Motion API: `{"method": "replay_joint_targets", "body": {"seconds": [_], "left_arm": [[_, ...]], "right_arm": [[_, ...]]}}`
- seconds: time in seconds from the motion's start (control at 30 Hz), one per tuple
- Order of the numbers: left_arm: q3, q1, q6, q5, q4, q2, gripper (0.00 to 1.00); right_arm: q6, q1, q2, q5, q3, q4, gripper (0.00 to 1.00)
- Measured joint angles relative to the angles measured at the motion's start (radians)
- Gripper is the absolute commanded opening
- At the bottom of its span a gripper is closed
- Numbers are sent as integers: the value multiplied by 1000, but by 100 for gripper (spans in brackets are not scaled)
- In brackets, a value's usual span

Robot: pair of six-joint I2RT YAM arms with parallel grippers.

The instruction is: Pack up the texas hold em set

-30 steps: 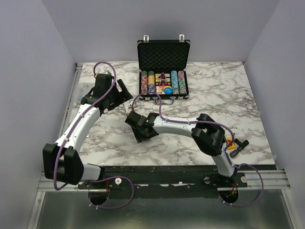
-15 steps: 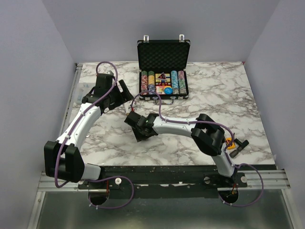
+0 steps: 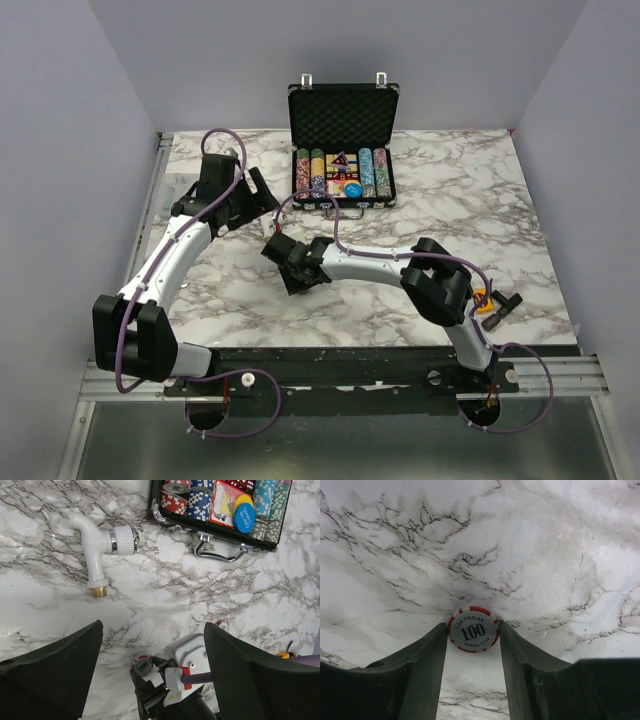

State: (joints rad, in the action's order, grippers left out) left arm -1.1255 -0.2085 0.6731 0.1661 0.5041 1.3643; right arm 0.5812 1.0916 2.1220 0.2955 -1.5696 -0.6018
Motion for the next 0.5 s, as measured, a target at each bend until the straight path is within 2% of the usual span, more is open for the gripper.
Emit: {"method": "replay_joint_targets", "body": {"seconds": [0.5], "left_arm": [[0,5,0,7,2,4,80]], "right_arm": [[4,-3,-21,7,35,25,39]]}}
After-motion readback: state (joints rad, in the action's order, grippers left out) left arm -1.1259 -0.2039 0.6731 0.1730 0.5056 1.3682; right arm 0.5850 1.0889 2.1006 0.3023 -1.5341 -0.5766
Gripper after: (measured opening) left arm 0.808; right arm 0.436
